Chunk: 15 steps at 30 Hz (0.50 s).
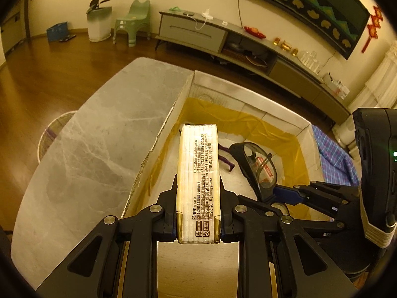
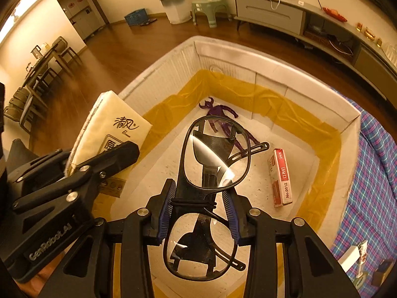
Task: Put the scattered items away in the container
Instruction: 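Carry the paper packet and glasses in both grippers over the white box, then open both grippers to drop packet and glasses into the box, then lift away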
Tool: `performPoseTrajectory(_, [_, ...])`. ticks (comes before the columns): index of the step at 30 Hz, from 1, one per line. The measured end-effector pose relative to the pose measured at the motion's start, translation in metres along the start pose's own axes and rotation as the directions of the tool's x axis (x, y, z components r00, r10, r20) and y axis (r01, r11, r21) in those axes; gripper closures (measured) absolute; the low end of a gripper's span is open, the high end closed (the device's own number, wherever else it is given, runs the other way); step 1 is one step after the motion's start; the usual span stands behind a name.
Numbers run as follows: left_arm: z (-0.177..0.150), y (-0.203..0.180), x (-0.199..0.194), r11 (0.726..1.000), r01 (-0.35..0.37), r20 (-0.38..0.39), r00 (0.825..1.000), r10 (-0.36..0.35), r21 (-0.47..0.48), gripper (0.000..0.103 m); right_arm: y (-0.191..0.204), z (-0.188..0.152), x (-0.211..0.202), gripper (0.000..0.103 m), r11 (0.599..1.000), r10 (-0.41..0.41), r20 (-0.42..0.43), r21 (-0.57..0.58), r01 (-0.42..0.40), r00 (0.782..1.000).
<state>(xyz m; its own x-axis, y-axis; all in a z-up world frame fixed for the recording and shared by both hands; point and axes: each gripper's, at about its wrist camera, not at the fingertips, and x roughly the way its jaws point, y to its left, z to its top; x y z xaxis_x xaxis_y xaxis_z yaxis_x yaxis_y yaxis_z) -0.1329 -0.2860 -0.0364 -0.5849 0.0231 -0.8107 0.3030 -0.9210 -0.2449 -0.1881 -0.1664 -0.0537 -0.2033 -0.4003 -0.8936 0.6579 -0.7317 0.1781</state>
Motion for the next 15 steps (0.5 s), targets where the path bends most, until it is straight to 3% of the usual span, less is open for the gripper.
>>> performPoseTrajectory(4, [0.002,0.003,0.008,1.0,-0.001,-0.046,0.999,0.0,-0.01,0.079,0.0,0.004,0.009,0.063,1.0,-0.019,-0.043,-0.001,0.019,0.999])
performPoseTrajectory(15, [0.0,-0.002,0.019,0.996,-0.078,-0.069,0.994,0.08,0.037,0.079,-0.002,0.003,0.01,0.063,0.997,-0.076,-0.093,-0.03,0.074,0.993])
